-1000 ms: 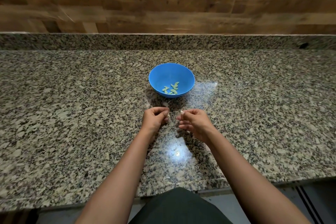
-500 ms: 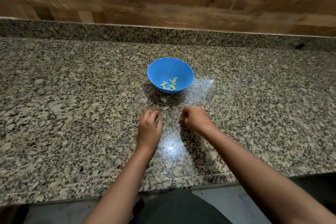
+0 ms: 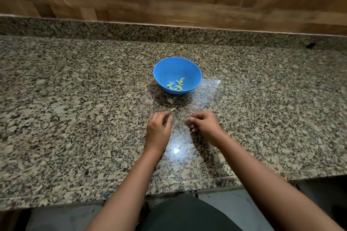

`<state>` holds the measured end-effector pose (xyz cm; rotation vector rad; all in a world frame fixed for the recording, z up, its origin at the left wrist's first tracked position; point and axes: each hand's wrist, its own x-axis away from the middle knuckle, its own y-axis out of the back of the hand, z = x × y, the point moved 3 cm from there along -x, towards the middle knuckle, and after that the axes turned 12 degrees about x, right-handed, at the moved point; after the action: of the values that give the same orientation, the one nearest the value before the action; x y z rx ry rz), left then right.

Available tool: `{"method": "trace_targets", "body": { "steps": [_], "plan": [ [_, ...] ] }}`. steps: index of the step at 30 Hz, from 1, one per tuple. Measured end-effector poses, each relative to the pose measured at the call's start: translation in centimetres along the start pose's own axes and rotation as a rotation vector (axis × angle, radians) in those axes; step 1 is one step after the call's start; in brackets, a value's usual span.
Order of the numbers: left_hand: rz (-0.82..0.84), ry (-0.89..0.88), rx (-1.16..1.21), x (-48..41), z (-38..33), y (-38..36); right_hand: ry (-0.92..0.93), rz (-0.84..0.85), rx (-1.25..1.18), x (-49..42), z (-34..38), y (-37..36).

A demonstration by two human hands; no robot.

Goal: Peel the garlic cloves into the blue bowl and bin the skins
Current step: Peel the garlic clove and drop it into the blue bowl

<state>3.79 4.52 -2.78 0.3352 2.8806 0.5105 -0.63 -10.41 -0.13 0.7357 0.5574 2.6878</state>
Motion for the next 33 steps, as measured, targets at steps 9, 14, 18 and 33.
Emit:
{"method": "trace_targets", "body": {
  "steps": [9, 14, 18, 33],
  "plan": [
    [0.343, 0.072, 0.092, -0.9, -2.3, -2.1, -0.045, 0.152, -0.607, 1.9, 0.5, -0.7],
    [0.368, 0.001, -0.011, -0.4, -2.3, -2.1, 0.063, 0.141, -0.186, 2.8, 0.6, -0.3],
    [0.367, -0.027, 0.029, -0.3, -2.9, -1.8, 0.123, 0.227, 0.104, 3.2, 1.4, -0.3],
    [0.342, 0.111, 0.125, -1.1, -5.2, -0.9, -0.014, 0.304, -0.383, 2.8, 2.2, -0.6]
  ]
}}
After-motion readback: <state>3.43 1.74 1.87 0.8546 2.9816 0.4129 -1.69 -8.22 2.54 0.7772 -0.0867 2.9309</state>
